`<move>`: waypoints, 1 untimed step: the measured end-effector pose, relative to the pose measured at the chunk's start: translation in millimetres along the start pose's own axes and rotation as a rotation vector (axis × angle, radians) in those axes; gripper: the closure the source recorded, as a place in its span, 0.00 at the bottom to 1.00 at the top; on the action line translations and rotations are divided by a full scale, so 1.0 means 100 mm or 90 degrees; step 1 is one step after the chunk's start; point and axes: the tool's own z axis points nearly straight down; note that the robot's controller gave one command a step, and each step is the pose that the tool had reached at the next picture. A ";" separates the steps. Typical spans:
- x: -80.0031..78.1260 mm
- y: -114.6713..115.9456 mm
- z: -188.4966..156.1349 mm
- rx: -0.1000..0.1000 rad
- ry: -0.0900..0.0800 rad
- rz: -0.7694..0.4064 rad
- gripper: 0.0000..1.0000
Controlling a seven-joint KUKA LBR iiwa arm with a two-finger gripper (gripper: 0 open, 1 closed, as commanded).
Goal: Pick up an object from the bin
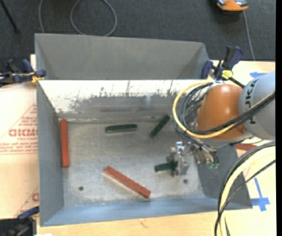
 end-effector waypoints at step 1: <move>-0.20 -0.06 -1.39 0.001 -0.004 0.050 1.00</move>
Offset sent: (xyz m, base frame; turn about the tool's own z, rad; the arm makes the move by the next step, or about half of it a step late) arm 0.0162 -0.0022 0.1335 0.0798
